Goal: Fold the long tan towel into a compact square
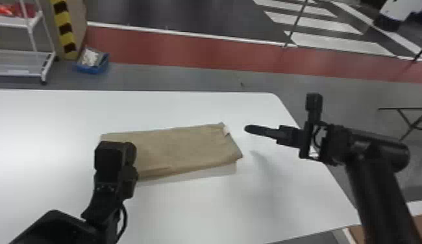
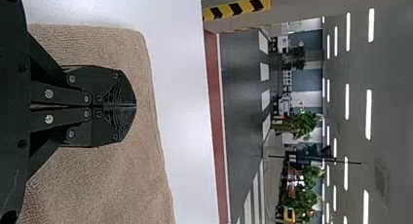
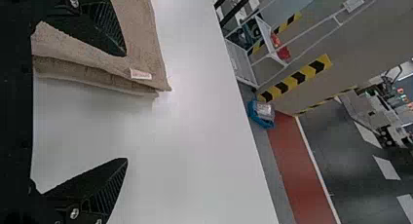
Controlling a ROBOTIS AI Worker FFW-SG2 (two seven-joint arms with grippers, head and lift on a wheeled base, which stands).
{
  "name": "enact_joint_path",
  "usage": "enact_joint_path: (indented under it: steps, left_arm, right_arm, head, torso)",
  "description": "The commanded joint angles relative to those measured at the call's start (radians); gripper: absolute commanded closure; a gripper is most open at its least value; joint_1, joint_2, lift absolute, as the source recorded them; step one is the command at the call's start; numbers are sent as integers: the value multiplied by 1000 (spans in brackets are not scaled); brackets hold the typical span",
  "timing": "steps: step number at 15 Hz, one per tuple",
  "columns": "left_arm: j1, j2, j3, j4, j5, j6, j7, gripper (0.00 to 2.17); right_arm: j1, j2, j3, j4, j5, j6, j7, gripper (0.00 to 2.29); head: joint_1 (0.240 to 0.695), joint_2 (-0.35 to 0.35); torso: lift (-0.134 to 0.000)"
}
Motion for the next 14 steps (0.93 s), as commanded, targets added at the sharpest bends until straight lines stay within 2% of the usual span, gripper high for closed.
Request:
enact_joint_path:
  steps: [1, 4, 8, 11, 14]
  left_arm:
    - [-5, -1, -1, 14, -13, 0, 0, 2142]
    - [-5, -1, -4, 14, -25, 16, 0, 2142]
    - [-13, -5, -7, 33, -25, 16, 2, 2142]
    - [-22, -7, -12, 44, -25, 16, 3, 2142]
    - [-22, -7, -7, 44, -25, 22, 3, 2142]
  right_arm:
    - [-62, 6, 54, 76, 18, -3, 23, 124]
    - [-113, 17, 109, 133, 24, -9, 35, 130]
    - [-169, 56, 181, 157, 89, 19, 35, 140]
    - [-197, 109, 209, 160, 187, 126, 34, 191]
    - [-214, 121, 247, 160, 254, 191, 31, 194]
  head:
    - [695, -258]
    - [695, -229]
    - [695, -206]
    - [695, -183]
    - [695, -165]
  torso:
    - [-125]
    - [-125]
    - [-125]
    - [-125]
    - [-125]
